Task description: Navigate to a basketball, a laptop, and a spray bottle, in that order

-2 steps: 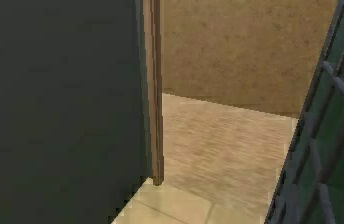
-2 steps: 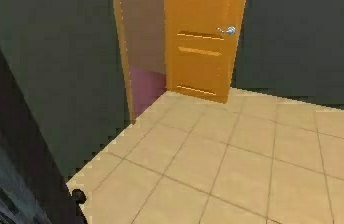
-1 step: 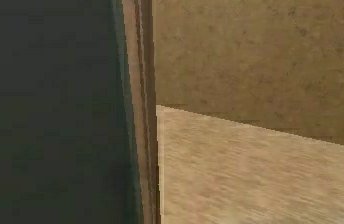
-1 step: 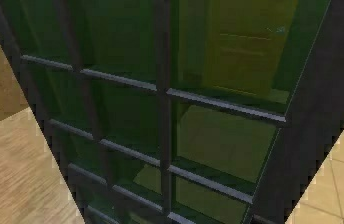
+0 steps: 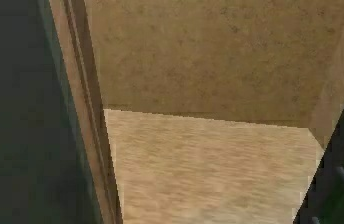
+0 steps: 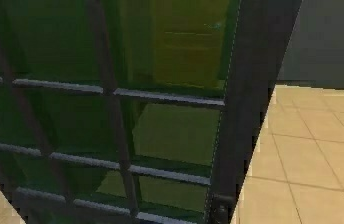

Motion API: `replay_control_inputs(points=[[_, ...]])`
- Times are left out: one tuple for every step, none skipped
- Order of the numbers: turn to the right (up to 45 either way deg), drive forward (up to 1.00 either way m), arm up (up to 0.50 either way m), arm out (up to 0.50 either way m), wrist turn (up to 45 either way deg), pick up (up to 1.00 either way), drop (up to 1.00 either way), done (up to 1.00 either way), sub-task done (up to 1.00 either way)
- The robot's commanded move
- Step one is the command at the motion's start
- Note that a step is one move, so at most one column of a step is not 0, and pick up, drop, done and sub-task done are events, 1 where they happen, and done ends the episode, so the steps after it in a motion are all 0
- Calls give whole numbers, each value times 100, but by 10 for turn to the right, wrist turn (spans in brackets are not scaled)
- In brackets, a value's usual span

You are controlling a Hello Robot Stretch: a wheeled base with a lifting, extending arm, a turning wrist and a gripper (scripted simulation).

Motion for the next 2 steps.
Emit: replay_control_inputs(points=[[0, 50, 0, 0, 0, 0, 0, 0, 0], [-90, 0, 0, 0, 0, 0, 0, 0, 0]])
